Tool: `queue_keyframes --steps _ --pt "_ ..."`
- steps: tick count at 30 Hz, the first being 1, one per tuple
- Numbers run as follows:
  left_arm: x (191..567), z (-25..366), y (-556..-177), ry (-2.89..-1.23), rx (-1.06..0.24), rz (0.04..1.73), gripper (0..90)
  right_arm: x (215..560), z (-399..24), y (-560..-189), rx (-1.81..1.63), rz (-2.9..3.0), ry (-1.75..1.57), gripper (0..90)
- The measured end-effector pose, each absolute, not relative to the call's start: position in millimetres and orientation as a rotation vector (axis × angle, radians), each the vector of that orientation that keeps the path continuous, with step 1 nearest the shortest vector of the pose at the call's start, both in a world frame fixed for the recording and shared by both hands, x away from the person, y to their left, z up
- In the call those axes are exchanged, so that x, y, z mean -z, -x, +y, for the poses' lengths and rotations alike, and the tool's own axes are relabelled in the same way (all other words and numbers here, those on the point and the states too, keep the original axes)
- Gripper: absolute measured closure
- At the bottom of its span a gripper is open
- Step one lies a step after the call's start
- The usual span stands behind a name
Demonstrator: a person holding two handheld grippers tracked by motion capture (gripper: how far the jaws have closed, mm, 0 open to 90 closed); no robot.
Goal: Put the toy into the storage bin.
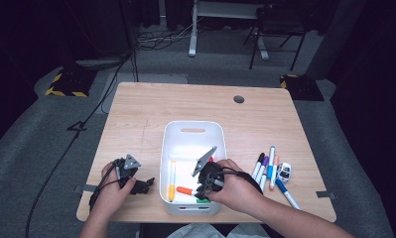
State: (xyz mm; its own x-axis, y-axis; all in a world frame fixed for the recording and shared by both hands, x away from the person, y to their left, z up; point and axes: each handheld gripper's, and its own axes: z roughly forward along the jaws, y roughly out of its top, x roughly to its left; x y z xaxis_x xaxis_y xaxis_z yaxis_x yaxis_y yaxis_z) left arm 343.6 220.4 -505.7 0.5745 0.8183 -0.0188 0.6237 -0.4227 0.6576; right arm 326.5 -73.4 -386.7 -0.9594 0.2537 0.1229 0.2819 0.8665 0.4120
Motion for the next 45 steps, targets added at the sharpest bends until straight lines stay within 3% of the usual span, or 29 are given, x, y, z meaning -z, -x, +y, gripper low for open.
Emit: queue_keyframes --steps 7,24,29,32,39,45 --pt "506 220 -344 -2.184 -0.403 1.147 0.0 375 -82 -325 0.805 -2.899 0.57 59.8" --pt "505 217 -345 -2.184 -0.392 1.148 0.0 331 -169 -329 1.155 -2.876 0.779 55.0" --pt "504 215 -346 -2.196 -0.394 1.118 2.4 338 -200 -335 1.165 -2.88 0.899 54.7" --pt "499 210 -347 -2.183 -0.387 1.105 19.3 347 -216 -340 1.167 -2.892 0.945 54.7" --pt "498 195 -348 -2.216 -0.284 1.061 16.1 372 -247 -340 1.121 -2.858 1.092 54.0" --pt "497 185 -348 -2.269 -0.301 1.01 17.3 397 -265 -336 1.046 -2.85 1.161 52.2"
